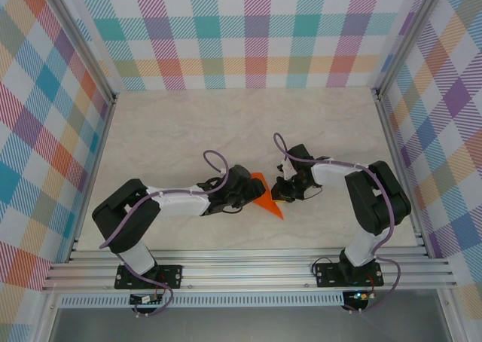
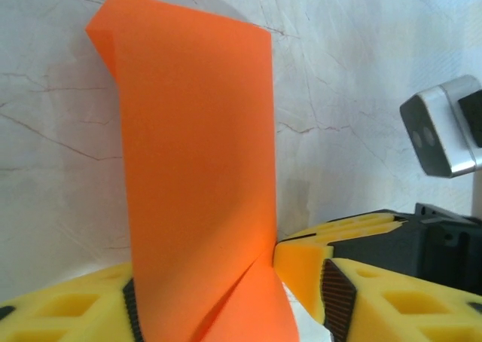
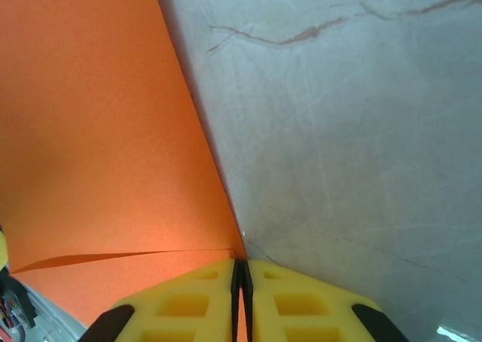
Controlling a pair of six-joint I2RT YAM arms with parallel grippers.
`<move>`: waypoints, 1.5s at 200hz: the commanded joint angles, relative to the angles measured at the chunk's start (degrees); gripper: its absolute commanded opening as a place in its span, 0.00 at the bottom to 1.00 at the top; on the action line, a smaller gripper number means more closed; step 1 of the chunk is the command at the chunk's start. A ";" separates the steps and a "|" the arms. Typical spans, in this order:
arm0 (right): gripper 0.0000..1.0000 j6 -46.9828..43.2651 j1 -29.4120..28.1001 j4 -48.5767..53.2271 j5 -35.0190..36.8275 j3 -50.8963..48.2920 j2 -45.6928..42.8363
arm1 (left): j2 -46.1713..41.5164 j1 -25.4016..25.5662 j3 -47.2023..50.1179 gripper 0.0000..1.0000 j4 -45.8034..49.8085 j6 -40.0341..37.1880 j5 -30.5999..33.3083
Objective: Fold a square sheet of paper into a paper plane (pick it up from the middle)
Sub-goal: Fold the wing for the fifth time at the center of the table.
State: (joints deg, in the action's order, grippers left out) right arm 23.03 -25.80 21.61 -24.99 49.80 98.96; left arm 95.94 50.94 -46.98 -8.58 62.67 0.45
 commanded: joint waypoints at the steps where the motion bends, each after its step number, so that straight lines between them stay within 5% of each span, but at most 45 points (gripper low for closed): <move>1: 0.16 -1.90 0.17 0.42 0.74 -0.49 -0.15 | 1.17 0.50 -1.65 0.48 0.14 0.52 0.32; 51: 0.22 -3.14 0.21 0.55 3.29 -2.02 -8.52 | 2.56 -1.23 -5.04 0.12 5.32 1.31 -0.10; 128: 0.43 -5.09 -3.02 -1.76 4.36 -10.22 -23.99 | 3.70 -2.27 -6.48 0.10 7.57 1.41 -1.83; 198: 0.43 -7.14 -14.27 -3.95 13.57 -9.63 -20.97 | 4.43 -2.59 -7.43 0.10 7.41 1.66 -3.08; 300: 0.43 -8.69 -18.05 -7.97 21.25 -11.39 -17.53 | 3.81 -2.72 -6.88 0.10 5.94 2.52 -4.04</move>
State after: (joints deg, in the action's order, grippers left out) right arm 15.90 -43.03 15.53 -6.20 39.05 80.53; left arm 99.92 48.80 -52.82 -2.55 64.14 -2.59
